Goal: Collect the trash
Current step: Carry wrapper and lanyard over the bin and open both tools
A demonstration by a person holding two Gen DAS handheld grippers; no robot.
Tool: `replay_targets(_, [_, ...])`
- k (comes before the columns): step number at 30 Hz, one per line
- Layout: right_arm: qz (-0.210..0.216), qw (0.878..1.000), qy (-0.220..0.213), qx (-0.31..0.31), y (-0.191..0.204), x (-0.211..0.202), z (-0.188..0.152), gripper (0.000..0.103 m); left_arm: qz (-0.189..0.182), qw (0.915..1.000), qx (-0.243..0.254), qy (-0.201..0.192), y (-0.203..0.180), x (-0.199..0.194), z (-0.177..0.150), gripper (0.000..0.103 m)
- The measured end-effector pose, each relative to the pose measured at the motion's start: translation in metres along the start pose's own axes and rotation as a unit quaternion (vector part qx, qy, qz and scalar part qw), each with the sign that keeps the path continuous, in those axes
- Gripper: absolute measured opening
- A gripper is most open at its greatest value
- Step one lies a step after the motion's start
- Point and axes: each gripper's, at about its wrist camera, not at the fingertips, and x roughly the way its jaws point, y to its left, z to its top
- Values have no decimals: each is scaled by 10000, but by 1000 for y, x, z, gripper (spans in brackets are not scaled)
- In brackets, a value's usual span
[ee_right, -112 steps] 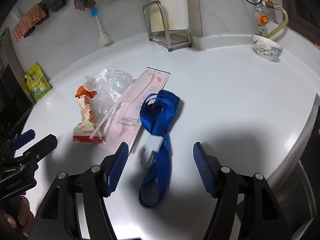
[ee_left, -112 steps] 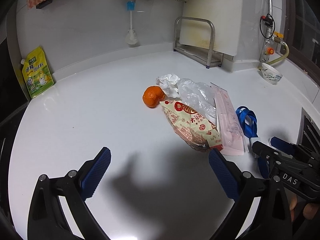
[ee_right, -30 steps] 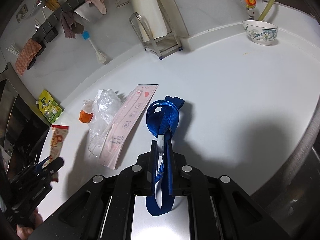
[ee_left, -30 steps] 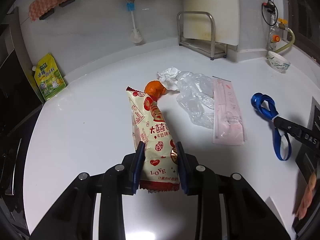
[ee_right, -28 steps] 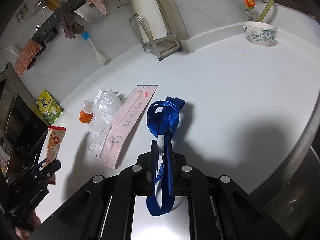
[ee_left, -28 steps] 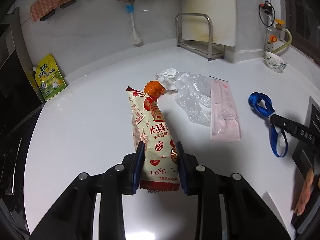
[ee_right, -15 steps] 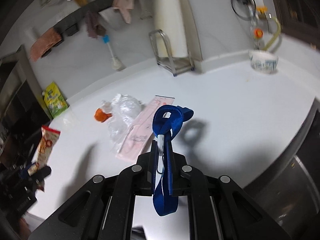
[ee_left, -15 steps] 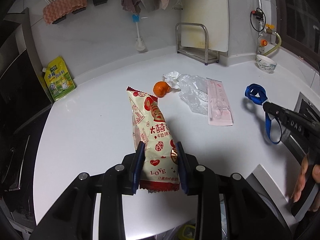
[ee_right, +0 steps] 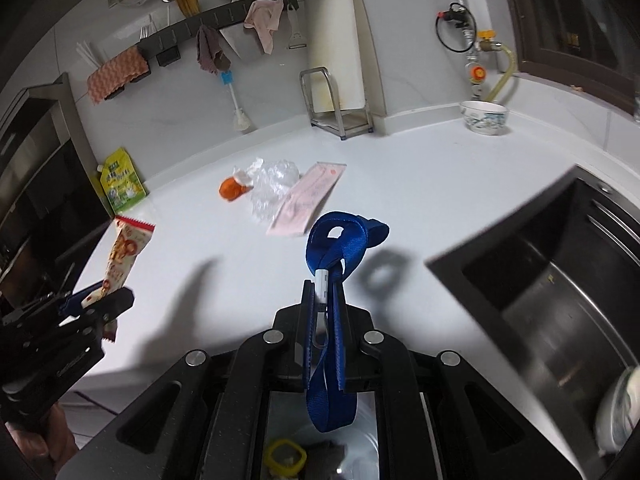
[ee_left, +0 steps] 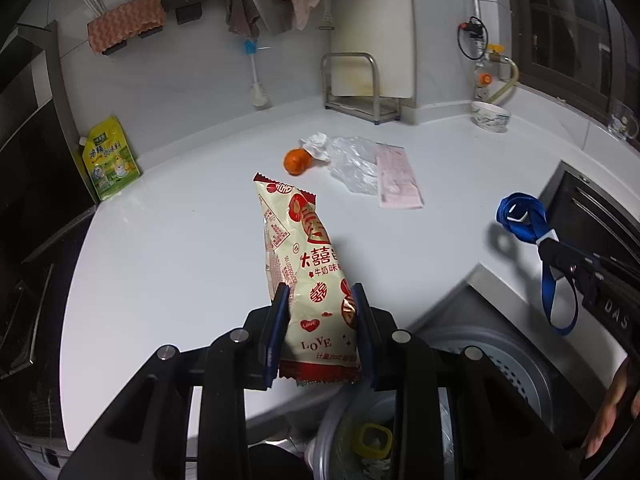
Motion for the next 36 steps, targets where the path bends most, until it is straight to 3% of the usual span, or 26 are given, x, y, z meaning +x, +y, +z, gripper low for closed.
replay_targets(10, [-161, 9970, 180, 739, 8, -44, -82, 9, -488, 9983, 309, 7, -20, -26, -52, 31])
replay_targets(14, [-295, 9966, 400, 657, 15, -52, -104, 9, -706, 9968, 377, 56, -23, -32, -72, 31])
replay_targets(25, [-292, 9953, 672, 628, 25, -54, -129, 9, -994, 9920, 703, 345, -39, -29, -104, 31])
replay_targets(36, [-304, 9956, 655, 594, 29, -57, -128, 9, -1032, 9917, 681, 345, -40, -34, -106, 38])
